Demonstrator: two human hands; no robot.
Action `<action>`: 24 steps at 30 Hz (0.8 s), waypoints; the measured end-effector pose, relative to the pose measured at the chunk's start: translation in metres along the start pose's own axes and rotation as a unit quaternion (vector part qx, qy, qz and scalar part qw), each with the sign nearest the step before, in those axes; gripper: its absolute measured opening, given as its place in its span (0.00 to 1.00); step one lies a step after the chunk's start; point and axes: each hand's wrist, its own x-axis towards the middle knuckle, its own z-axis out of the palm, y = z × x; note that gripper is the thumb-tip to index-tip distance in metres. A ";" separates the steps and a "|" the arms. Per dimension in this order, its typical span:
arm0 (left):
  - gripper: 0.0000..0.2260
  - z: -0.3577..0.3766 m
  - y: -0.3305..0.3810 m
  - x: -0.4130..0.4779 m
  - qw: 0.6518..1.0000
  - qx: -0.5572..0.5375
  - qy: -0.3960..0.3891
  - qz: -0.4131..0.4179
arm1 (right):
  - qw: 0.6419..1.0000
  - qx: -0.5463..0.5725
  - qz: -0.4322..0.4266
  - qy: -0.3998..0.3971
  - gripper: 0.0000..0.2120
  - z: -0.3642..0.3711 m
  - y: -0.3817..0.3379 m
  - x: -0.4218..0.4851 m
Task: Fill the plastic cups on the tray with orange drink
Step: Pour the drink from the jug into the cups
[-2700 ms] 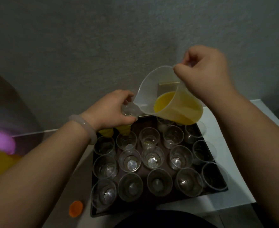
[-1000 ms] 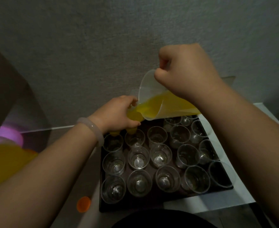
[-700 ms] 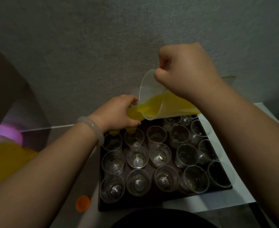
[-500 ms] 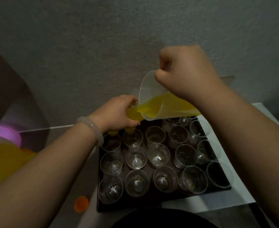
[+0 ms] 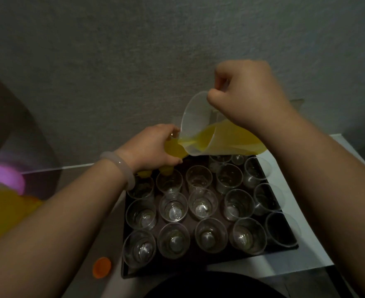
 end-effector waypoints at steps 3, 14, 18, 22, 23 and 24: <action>0.33 0.001 0.001 0.000 1.000 -0.012 0.006 -0.001 | 0.999 0.019 0.026 0.004 0.05 -0.003 0.008 -0.002; 0.31 0.001 -0.005 0.011 0.999 -0.024 -0.002 -0.028 | 0.959 0.185 0.192 0.091 0.08 -0.009 0.045 -0.023; 0.30 0.003 0.001 0.019 1.000 -0.016 -0.008 -0.018 | 0.928 0.235 0.245 0.155 0.11 -0.008 0.056 -0.030; 0.29 0.007 0.010 0.030 1.000 0.002 -0.021 -0.003 | 0.912 0.260 0.260 0.180 0.13 -0.010 0.064 -0.034; 0.28 0.008 0.012 0.033 1.000 0.008 -0.023 0.000 | 0.910 0.261 0.263 0.184 0.14 -0.009 0.066 -0.035; 0.28 0.010 0.013 0.035 1.000 0.013 -0.026 0.001 | 0.909 0.262 0.264 0.189 0.14 -0.009 0.067 -0.036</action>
